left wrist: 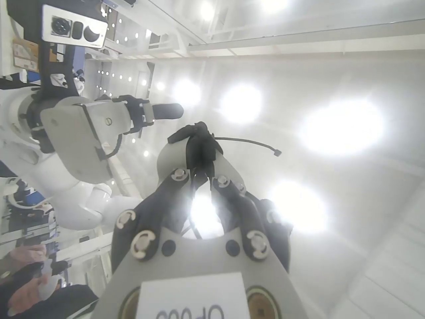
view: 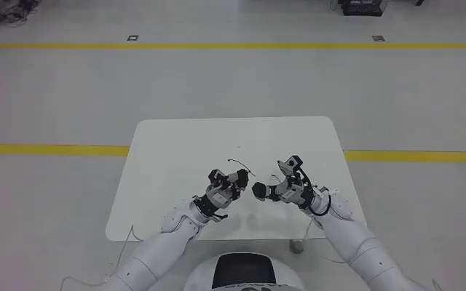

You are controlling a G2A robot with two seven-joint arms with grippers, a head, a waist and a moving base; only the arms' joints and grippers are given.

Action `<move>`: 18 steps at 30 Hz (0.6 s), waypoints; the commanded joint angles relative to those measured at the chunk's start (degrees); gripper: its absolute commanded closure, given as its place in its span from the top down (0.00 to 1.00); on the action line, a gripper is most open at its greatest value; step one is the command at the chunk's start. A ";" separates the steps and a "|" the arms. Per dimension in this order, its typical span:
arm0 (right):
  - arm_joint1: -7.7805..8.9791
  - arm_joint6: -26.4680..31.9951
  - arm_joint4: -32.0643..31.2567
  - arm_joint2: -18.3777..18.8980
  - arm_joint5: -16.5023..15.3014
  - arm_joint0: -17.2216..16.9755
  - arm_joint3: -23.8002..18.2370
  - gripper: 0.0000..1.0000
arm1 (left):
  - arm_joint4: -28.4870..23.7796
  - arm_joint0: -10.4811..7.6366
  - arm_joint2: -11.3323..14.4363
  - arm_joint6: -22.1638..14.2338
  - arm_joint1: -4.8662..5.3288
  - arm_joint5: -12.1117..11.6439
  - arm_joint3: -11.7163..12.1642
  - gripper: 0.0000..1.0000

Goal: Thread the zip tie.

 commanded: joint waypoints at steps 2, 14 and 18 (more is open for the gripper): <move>-0.14 1.94 2.22 0.37 0.82 -0.46 -0.89 1.00 | 0.96 0.29 -0.05 -0.42 -0.01 -0.14 -0.23 0.00; -0.63 5.32 3.01 0.84 3.25 0.10 0.58 0.38 | 2.99 0.58 -0.27 -1.86 -0.11 -0.58 0.06 0.00; -0.85 4.92 2.16 0.44 4.42 0.65 1.32 0.33 | 2.99 0.58 -0.27 -1.86 -0.11 -0.58 0.06 0.00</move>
